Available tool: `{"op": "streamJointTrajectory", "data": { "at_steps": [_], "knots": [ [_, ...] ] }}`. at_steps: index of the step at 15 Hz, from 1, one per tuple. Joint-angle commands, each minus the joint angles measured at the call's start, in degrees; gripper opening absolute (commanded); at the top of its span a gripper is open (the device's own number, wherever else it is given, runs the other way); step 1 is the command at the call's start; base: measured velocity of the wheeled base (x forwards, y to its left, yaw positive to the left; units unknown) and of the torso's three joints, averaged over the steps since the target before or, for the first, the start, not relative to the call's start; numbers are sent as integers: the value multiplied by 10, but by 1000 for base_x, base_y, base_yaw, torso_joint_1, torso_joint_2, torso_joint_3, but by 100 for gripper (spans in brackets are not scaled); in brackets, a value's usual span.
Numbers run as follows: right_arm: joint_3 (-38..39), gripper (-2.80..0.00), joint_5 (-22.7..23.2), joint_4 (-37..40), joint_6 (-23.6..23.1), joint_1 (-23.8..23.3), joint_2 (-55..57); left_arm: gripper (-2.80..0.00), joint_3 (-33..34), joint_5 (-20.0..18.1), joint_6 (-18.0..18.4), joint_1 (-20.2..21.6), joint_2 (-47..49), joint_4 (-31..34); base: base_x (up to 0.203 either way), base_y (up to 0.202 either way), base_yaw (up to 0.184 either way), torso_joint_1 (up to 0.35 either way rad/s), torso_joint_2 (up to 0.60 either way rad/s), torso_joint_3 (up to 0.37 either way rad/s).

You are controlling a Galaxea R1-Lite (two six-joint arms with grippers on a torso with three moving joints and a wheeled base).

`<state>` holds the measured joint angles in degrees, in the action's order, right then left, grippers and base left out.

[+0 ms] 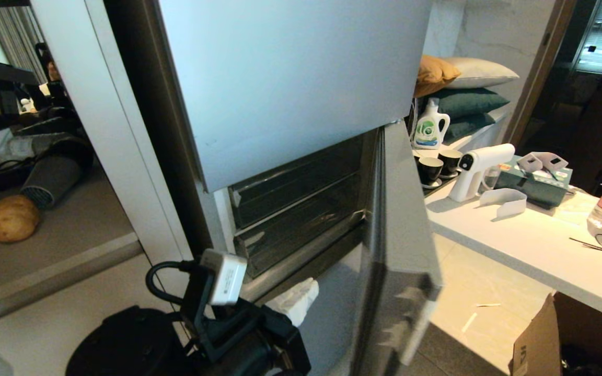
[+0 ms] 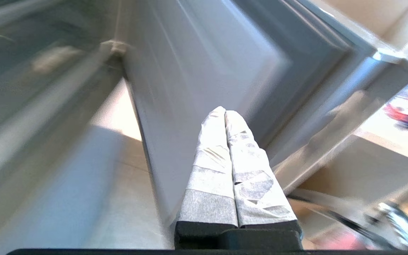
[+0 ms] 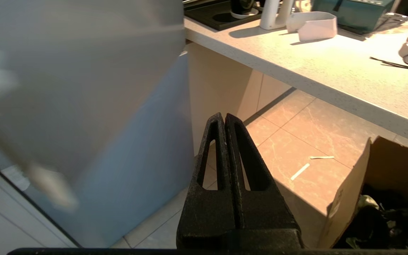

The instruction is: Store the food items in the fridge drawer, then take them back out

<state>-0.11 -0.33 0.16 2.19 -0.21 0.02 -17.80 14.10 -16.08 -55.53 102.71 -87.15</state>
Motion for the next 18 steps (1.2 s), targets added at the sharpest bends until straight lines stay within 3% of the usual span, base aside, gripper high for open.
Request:
{"op": "streamJointTrajectory", "data": {
  "at_steps": [1,4,8,10,13,16,18],
  "knots": [
    [0,-280,0,0,0,0,1,-280,10,4,-4,20,-11,-5,0,0,0,0,0,0],
    [0,-280,0,1,0,0,1,-280,23,3,-3,86,-25,-5,0,0,0,0,0,0],
    [-1,-280,0,0,0,0,1,-280,36,6,10,106,-108,-5,0,0,0,0,0,0],
    [0,-280,0,0,0,0,1,-280,55,16,29,152,-152,-5,0,0,0,0,0,0],
    [-1,-280,0,1,-1,0,1,-280,81,51,55,264,-213,-5,0,0,0,0,0,0],
    [-1,-280,0,1,-2,0,1,-280,112,58,60,430,-270,-5,0,0,0,0,0,0],
    [-1,-280,0,1,-2,0,1,-280,139,58,67,563,-309,-5,0,0,0,0,0,0]
  ]
}}
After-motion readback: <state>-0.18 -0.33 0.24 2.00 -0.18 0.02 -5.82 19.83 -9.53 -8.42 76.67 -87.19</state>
